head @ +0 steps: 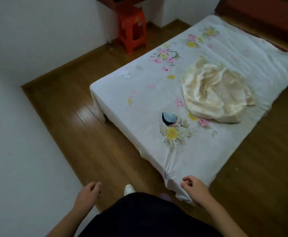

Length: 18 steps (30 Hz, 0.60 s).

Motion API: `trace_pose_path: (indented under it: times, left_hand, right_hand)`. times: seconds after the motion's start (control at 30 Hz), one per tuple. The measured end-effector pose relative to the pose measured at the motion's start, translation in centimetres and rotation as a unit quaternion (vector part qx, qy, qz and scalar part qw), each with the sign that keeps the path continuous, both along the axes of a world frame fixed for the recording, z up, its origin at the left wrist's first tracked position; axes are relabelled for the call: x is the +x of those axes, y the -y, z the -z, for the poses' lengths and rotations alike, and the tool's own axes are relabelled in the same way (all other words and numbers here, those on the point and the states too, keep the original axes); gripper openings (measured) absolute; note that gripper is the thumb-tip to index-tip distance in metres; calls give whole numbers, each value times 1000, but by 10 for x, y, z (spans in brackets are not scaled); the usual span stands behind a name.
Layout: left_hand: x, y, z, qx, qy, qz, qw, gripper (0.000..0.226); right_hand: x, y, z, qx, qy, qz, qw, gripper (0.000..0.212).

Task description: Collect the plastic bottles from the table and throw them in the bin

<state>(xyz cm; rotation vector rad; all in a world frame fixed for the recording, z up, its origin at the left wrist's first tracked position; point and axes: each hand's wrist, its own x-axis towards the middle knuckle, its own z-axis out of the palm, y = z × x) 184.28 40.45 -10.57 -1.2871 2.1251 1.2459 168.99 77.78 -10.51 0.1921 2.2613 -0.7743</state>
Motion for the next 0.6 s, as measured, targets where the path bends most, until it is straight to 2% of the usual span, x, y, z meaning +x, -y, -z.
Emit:
trace_pose_path:
  times: [0.3, 0.43, 0.6]
  left_hand:
    - [-64, 94, -11, 22, -50, -11, 998, 29]
    - [-80, 140, -12, 23, -58, -52, 997, 28]
    - [-92, 198, -5, 23, -23, -117, 993, 27]
  right_hand:
    - [-38, 72, 5, 16, 27, 21, 999, 9]
    - [-88, 115, 14, 3, 62, 4, 998, 10]
    - [-171, 201, 40, 0, 88, -45, 995, 17]
